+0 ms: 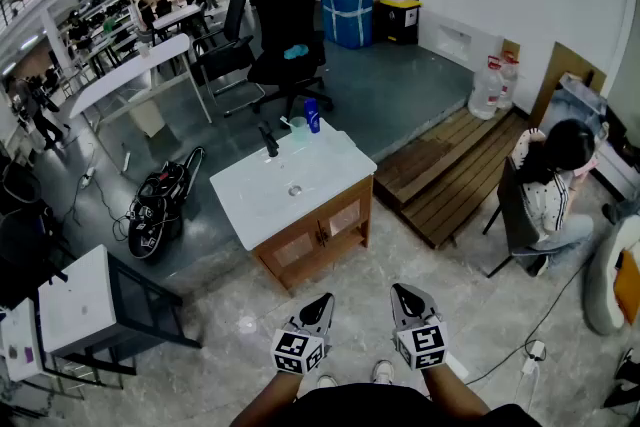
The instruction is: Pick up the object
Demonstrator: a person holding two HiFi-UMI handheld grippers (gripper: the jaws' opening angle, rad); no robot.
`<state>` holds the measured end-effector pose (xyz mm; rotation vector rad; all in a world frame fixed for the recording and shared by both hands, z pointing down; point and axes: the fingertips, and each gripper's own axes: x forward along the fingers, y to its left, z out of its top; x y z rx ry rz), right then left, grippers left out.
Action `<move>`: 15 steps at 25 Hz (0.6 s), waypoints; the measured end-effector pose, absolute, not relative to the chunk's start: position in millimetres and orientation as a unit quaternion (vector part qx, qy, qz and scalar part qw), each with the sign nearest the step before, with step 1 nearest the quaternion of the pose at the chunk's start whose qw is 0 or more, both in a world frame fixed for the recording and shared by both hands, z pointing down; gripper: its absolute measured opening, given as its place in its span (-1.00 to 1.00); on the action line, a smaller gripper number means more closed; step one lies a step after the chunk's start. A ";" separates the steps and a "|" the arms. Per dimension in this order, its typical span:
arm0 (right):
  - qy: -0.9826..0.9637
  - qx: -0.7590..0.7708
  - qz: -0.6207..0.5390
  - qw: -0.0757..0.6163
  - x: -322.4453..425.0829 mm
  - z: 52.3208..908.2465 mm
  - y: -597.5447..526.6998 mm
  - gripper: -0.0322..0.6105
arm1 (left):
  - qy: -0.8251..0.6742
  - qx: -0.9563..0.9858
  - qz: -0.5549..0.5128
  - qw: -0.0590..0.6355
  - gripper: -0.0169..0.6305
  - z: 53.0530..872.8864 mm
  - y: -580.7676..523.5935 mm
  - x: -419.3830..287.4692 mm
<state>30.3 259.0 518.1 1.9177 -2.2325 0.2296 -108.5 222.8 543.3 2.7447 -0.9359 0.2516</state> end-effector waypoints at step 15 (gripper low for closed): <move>-0.761 0.641 0.082 0.056 66.3 509.7 250.3 -0.84 | -0.335 0.932 0.093 0.103 -0.89 540.2 219.4 -83.0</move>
